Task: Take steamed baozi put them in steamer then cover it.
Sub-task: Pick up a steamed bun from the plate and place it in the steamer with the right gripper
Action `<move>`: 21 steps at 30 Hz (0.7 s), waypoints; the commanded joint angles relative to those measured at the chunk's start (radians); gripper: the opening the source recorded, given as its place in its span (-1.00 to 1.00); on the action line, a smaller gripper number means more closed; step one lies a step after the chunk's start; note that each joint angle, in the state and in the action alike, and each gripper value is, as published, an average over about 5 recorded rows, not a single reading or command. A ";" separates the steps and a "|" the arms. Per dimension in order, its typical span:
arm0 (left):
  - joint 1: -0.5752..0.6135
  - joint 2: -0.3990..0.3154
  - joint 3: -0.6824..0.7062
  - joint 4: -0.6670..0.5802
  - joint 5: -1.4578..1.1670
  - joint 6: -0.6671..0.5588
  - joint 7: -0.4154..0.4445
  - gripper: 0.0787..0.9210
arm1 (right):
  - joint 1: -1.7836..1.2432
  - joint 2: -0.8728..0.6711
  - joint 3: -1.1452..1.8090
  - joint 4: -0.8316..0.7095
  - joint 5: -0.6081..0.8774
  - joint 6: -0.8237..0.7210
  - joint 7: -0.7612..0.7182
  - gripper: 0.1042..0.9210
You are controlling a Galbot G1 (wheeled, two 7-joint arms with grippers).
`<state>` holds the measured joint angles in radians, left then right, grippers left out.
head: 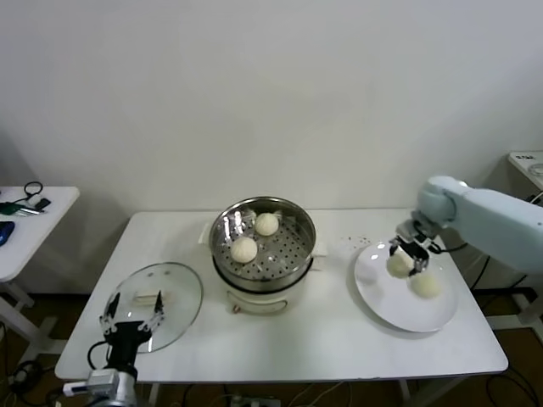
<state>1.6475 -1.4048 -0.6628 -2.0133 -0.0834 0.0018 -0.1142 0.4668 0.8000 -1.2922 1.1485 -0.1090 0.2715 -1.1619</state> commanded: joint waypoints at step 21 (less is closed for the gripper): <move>0.021 -0.008 0.024 -0.013 -0.006 -0.006 0.011 0.77 | 0.220 0.516 -0.029 0.071 -0.022 0.329 -0.046 0.47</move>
<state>1.6653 -1.4141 -0.6408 -2.0292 -0.0846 -0.0017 -0.1030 0.7104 1.1347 -1.3290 1.2166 -0.1112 0.5465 -1.2017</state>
